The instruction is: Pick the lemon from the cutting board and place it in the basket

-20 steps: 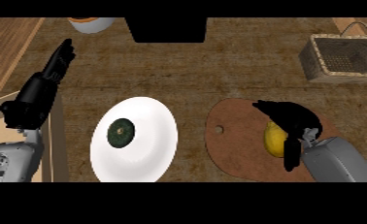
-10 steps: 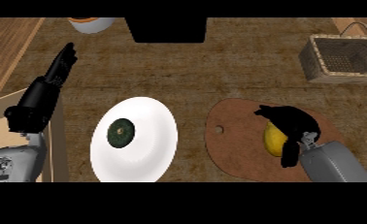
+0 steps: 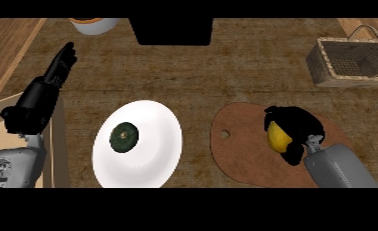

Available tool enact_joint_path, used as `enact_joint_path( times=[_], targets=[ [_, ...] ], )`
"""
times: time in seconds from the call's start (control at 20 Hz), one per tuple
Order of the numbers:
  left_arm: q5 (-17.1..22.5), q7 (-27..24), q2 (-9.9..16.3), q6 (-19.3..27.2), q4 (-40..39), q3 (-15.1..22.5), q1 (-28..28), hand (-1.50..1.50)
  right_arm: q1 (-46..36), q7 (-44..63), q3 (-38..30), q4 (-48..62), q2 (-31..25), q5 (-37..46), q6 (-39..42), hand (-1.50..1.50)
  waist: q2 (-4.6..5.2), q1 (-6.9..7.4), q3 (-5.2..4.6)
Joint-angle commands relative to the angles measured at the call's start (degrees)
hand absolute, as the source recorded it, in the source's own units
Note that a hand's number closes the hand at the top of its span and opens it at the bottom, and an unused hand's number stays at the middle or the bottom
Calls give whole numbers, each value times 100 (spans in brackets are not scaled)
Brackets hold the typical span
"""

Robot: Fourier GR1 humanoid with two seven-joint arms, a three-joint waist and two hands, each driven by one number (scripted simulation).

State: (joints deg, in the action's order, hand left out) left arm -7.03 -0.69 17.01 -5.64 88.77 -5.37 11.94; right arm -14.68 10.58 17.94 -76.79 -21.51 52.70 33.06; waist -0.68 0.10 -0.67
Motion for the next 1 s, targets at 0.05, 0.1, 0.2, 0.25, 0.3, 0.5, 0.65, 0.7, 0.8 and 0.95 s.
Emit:
enact_joint_path(
  times=[0.05, 0.1, 0.2, 0.25, 0.3, 0.5, 0.65, 0.7, 0.8, 0.95],
  targets=[
    [-55, 336, -91, 4, 161, 43, 76, 0, 70, -775, 123, 550, -116, 328, -599, 150, 72, 8, 70],
    [-67, 151, -132, -13, 160, 29, -66, 0, 44, -542, 90, 85, -24, 316, -300, 150, 65, -4, 67],
    [100, 239, 24, -203, 14, -118, 185, 0, 146, -640, 243, 403, 203, 578, -963, 150, 71, -6, 68],
    [-23, 154, -46, -87, 449, -66, -332, 0, 141, -709, 83, 41, -10, 537, -893, 150, 60, 8, 68],
    [-184, 64, -146, 24, 75, 96, -64, 0, -254, -1597, -669, 645, -1009, 201, -1012, 150, 86, -4, 72],
    [-6, 69, -27, -45, 133, -96, -122, 0, -541, -2381, -2056, 1226, -2556, -299, -1204, 150, 175, -92, 113],
    [18, 46, -10, -18, 131, -162, -96, 0, -567, -2788, -2567, 1762, -3068, -439, -1496, 150, 246, -95, 152],
    [18, 100, 43, -42, 183, -172, -10, 0, -734, -2904, -2844, 1901, -3198, -606, -1561, 150, 225, -68, 162],
    [-10, 31, -71, -6, 179, -89, -150, 0, -903, -3343, -3334, 2217, -3473, -980, -1632, 150, 198, -52, 156],
    [-6, -13, -69, -43, 188, -57, -109, 0, -1255, -3801, -4059, 2677, -3474, -1650, -1776, 150, 200, 6, 173]
  ],
)
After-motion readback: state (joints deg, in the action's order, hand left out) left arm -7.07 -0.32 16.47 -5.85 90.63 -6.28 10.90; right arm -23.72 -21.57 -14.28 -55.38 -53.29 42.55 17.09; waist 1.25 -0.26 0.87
